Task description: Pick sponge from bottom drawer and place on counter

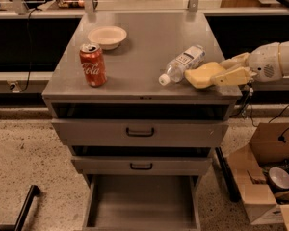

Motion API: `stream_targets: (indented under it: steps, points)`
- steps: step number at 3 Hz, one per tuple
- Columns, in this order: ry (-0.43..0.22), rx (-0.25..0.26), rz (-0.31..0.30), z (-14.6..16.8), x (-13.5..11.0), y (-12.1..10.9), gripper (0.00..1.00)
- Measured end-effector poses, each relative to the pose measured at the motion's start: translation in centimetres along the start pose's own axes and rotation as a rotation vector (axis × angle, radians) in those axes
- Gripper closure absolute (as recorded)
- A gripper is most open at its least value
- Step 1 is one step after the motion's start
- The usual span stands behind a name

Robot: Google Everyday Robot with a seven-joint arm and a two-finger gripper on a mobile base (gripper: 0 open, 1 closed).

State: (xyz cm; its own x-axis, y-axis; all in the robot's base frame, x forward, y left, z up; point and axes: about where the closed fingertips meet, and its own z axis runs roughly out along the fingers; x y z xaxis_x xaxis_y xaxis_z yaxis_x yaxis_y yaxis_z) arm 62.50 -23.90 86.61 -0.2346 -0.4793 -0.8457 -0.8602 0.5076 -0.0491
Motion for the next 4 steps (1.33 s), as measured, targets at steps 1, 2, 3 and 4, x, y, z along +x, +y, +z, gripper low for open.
stream_targets:
  steps: [1,2,3,4]
  points:
    - [0.011,0.027,0.016,-0.03,0.58,-1.03,0.53]
    - [0.01,0.02,0.015,0.27,0.52,-0.89,0.3]
    - [0.01,0.015,0.014,0.58,0.52,-0.81,0.07]
    - [0.01,0.011,0.014,0.77,0.51,-0.76,0.0]
